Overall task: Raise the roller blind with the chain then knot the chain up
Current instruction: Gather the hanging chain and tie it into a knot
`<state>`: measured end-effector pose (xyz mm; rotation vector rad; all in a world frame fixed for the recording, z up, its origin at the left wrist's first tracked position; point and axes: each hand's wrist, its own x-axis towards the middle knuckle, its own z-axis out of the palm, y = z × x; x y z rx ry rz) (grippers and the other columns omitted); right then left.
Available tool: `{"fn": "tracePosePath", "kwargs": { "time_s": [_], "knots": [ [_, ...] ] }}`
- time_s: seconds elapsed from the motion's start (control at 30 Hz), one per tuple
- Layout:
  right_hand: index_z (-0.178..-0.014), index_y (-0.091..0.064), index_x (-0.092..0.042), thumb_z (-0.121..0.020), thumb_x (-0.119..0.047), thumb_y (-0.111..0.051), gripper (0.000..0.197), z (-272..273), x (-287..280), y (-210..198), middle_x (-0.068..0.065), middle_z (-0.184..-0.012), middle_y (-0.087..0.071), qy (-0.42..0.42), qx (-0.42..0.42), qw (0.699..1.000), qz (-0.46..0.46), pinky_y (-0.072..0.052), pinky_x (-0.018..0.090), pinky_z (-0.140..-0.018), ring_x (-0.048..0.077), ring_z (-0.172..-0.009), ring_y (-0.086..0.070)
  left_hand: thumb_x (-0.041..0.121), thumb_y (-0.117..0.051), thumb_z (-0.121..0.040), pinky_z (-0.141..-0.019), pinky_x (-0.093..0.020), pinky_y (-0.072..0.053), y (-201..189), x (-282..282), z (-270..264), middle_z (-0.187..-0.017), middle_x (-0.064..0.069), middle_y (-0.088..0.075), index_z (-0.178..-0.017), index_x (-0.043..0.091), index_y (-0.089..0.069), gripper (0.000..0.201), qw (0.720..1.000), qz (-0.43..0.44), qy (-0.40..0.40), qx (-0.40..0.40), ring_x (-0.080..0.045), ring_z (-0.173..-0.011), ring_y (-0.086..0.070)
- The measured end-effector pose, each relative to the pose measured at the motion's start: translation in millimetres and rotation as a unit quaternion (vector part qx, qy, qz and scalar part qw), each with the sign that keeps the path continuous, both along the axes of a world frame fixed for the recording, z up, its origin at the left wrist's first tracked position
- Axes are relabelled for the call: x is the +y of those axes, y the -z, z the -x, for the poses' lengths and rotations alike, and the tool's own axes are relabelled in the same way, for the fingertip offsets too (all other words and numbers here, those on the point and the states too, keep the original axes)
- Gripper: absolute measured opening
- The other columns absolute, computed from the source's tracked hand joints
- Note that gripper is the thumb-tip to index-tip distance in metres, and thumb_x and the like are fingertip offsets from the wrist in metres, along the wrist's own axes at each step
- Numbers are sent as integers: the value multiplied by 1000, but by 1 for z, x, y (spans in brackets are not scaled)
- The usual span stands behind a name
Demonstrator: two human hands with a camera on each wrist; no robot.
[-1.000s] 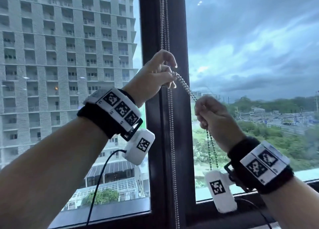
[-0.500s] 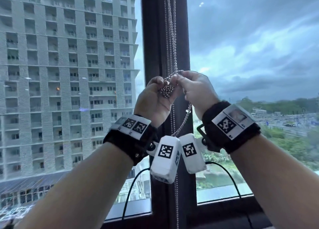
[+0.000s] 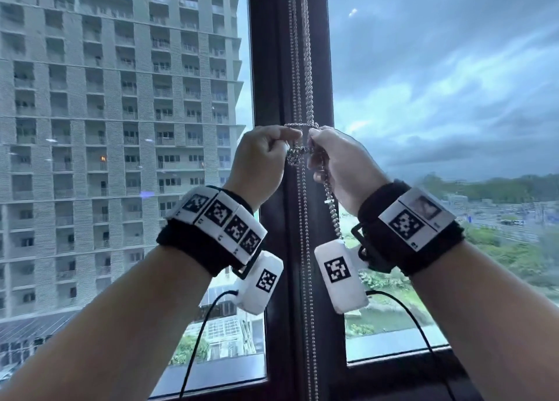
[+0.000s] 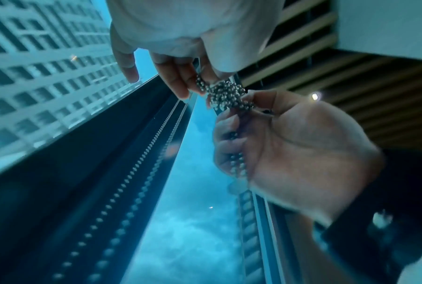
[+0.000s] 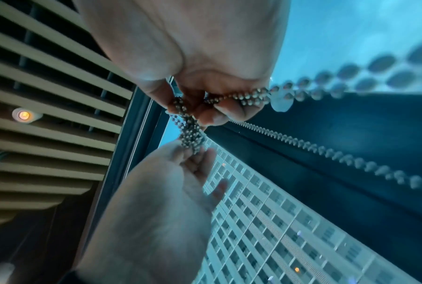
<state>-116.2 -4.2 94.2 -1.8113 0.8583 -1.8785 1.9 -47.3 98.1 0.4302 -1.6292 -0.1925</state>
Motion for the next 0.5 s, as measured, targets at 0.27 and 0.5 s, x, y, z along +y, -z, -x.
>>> {"fn": "tracePosePath", "kwargs": {
  "time_s": [0.27,0.5],
  "knots": [
    [-75,-44,-19,-97,-26,-29,27,3,0,7,-4,-68,-40,-275,-63,957,-61,-20,28,-54,12,-56,-45,20,-49,-95,-73,-31,-42,-16,12,-3,-69,3,-59,-82,17,-69,25,939,-146,288,-119,-12,-70,-53],
    [-76,-48,-18,-97,-26,-32,28,10,0,11,-6,-69,-47,-211,-47,975,-56,-32,28,-62,11,-61,-47,32,-60,-88,-69,-25,-46,-18,4,-3,-68,0,-66,-67,10,-68,32,988,40,74,-128,-9,-66,-58]
  ]
}}
